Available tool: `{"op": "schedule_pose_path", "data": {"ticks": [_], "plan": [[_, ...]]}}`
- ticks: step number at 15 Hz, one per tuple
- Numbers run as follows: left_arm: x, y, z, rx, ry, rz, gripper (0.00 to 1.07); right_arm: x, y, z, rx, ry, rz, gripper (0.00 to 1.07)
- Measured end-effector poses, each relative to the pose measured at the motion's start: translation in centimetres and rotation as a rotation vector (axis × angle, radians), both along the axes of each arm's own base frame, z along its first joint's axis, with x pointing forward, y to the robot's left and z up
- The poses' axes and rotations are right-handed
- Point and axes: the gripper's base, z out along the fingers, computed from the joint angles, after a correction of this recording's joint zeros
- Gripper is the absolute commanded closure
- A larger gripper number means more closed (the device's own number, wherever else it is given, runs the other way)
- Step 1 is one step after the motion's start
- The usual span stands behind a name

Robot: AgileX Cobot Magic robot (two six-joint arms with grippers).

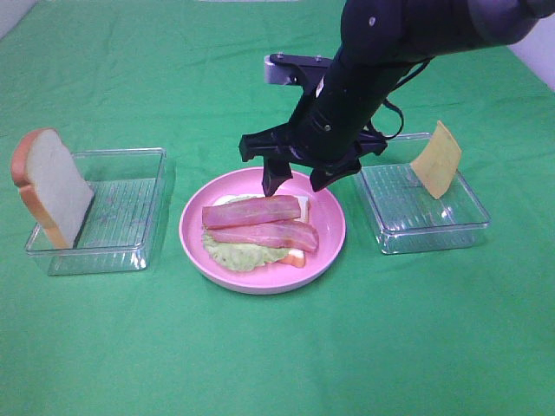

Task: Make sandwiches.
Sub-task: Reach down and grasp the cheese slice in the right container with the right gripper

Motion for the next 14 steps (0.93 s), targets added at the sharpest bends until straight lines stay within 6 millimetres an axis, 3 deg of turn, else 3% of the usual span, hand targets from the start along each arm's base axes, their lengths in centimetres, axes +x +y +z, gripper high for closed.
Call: {"op": "schedule_pose_path", "data": {"ticks": [3, 7, 8, 9, 14], "plan": [[0.0, 0.0, 0.0, 0.000, 0.000, 0.000, 0.23, 0.7, -2.0, 4.3, -0.022, 0.016, -0.007, 0.43], [0.0, 0.0, 0.0, 0.000, 0.000, 0.000, 0.23, 3.0, -7.6, 8.5, -0.067, 0.026, -0.104, 0.43], [0.0, 0.0, 0.0, 0.000, 0.000, 0.000, 0.23, 3.5, -8.9, 8.8, -0.084, 0.019, -0.129, 0.43], [0.0, 0.0, 0.0, 0.000, 0.000, 0.000, 0.23, 4.3, -11.6, 8.9, -0.126, 0.011, -0.177, 0.43], [0.0, 0.0, 0.0, 0.000, 0.000, 0.000, 0.23, 5.6, -16.7, 8.5, -0.141, 0.018, -0.270, 0.43]]}}
